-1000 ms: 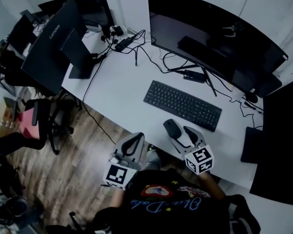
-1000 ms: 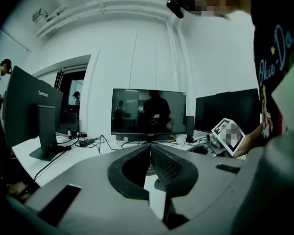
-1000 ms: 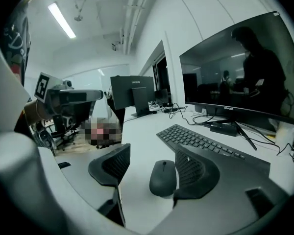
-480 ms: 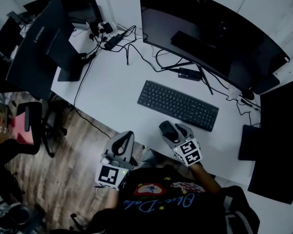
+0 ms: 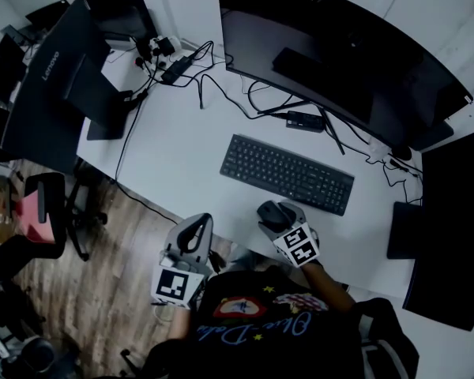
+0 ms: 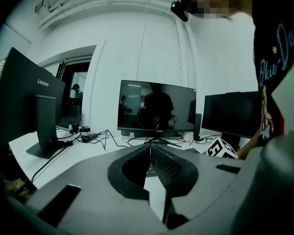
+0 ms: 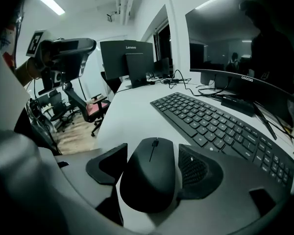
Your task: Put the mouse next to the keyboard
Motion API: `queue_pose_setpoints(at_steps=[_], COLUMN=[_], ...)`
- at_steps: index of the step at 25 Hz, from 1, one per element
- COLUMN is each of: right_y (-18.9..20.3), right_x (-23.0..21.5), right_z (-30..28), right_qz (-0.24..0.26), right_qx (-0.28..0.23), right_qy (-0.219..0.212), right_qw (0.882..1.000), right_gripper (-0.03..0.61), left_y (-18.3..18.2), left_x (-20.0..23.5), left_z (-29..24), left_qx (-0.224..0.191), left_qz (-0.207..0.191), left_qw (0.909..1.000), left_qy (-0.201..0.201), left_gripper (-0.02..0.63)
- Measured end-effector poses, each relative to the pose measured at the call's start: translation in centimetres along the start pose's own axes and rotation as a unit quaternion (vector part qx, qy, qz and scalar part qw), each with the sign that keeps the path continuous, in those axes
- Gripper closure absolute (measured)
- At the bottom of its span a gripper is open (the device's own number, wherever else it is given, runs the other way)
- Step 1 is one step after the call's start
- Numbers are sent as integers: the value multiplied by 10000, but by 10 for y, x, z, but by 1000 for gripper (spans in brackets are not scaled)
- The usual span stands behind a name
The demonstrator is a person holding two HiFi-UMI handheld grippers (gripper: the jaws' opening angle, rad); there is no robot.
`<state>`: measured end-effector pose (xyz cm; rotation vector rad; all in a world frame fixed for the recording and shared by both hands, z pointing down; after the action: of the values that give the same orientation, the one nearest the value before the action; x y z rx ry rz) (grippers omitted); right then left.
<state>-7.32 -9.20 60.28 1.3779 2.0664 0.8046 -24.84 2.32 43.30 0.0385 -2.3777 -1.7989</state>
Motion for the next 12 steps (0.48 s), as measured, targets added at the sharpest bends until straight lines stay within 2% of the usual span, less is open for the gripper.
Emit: queue_pose_setpoints(at_steps=[5,12], right_y=[5,5], right_x=[3,1], right_z=[-10,-13], right_qz=[20,-117], right_qx=[244,257], right_qy=[83,372], right_qw=[9997,9989], right_gripper=[295,296], left_y=[0,3], left_x=[4,15], left_z=[-5,-8], left_qx=[37,54], left_qz=[-9,111], left_qw=[10000,9997], left_qy=[91,190], left_gripper=[609,609])
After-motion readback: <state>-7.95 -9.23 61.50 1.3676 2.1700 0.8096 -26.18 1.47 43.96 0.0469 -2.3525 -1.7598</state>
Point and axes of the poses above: the fingertips, and each gripper's own axes: z backward along the fingers, x to its left, y out of its underside, the point moved 6 cm from there along z, backward along the fingers, and after that the axes turned 2 degrees about y, right-handed, at the moved point
